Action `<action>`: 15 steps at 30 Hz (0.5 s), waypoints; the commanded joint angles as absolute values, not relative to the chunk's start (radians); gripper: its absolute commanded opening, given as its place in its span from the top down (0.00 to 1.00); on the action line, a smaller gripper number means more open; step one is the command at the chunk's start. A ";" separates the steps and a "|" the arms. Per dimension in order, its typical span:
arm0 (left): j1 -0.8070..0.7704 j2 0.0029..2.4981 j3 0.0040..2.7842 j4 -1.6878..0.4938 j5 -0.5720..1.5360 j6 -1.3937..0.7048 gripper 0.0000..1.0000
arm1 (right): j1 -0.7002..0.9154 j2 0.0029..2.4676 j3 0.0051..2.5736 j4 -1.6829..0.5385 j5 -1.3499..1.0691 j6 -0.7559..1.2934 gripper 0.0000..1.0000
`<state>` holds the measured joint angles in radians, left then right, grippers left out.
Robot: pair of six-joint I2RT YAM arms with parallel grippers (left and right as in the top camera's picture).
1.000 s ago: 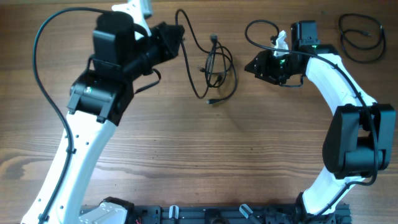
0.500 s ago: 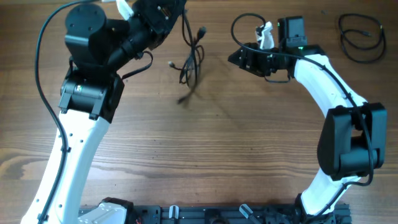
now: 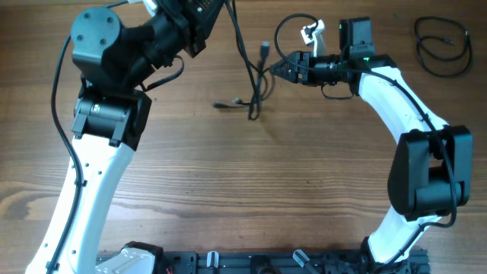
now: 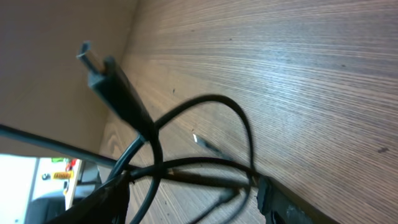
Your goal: Untangle cables
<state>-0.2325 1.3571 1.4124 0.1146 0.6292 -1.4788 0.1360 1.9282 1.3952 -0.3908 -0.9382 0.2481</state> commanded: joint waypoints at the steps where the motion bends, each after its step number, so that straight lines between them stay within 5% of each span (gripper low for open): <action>1: -0.229 1.333 1.418 0.176 0.647 -1.621 0.96 | 0.154 1.942 1.385 -0.385 -0.954 0.183 0.32; 15: -0.234 1.333 1.418 0.262 0.734 -1.684 0.96 | 0.254 1.974 1.385 -0.284 -0.791 0.323 0.40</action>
